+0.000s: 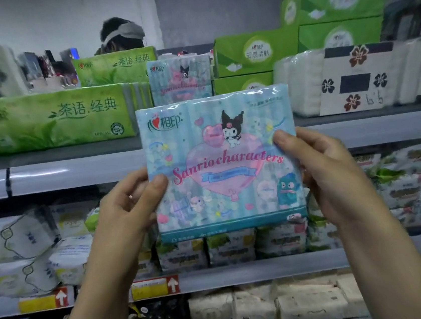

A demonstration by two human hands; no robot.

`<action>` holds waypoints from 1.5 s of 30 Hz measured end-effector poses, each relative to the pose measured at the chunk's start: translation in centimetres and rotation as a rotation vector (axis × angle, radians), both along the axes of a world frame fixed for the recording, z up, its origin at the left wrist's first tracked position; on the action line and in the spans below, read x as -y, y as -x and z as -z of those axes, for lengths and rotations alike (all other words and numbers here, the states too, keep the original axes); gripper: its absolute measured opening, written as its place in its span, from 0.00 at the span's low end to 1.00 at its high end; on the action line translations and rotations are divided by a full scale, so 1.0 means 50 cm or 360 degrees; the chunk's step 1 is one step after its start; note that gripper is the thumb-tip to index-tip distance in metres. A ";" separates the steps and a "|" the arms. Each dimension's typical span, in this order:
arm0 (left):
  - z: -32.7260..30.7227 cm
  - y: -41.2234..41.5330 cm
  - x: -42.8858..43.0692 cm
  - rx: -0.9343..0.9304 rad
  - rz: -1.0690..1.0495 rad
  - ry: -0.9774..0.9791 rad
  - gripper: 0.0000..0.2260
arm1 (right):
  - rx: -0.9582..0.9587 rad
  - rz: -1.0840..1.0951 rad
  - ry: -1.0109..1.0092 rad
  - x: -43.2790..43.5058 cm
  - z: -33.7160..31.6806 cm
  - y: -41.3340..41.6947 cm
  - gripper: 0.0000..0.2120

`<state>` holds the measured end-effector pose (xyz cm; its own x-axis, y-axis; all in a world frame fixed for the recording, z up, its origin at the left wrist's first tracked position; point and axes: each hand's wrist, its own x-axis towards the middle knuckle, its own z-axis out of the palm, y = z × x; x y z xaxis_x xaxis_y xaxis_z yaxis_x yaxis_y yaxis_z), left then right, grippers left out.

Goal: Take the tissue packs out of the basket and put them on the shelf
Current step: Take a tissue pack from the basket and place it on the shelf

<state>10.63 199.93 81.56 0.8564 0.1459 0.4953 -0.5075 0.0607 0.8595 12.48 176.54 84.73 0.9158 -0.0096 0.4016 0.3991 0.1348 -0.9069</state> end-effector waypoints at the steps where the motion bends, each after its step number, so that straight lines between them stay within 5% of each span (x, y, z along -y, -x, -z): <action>1: -0.010 -0.009 0.002 0.0031 -0.0026 -0.0004 0.29 | 0.0014 0.0005 -0.0005 0.002 -0.009 -0.008 0.20; 8: -0.107 -0.081 -0.018 0.0158 -0.0130 -0.0093 0.18 | 0.0191 -0.0068 -0.0028 -0.013 -0.099 -0.073 0.16; 16: -0.266 -0.168 -0.092 0.0107 0.0032 -0.0630 0.35 | 0.0332 -0.0114 0.0048 -0.043 -0.203 -0.193 0.08; 22: -0.384 -0.240 -0.115 0.0047 0.0088 -0.0787 0.20 | 0.0250 -0.0191 -0.0053 -0.066 -0.251 -0.287 0.05; 28: -0.440 -0.323 -0.133 -0.0022 0.0112 -0.0780 0.28 | 0.0226 -0.0212 0.0011 -0.076 -0.303 -0.359 0.04; 37: -0.456 -0.400 -0.147 -0.0099 0.0226 -0.0612 0.44 | 0.0296 0.0007 0.0322 -0.093 -0.323 -0.430 0.20; 39: -0.455 -0.414 -0.145 -0.0130 0.0215 -0.0594 0.39 | 0.0344 0.0108 0.0422 -0.092 -0.325 -0.440 0.14; 43: -0.441 -0.438 -0.136 -0.0207 0.0151 -0.0532 0.10 | 0.0410 0.0287 0.0552 -0.098 -0.326 -0.463 0.11; 45: -0.439 -0.450 -0.137 -0.0262 0.0128 -0.0522 0.06 | 0.0411 0.0297 0.0590 -0.103 -0.326 -0.476 0.09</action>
<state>33.12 206.78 103.50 0.9307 -0.0685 0.3594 -0.3658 -0.1975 0.9095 36.26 181.67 101.02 0.7820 0.0229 0.6228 0.6041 -0.2739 -0.7484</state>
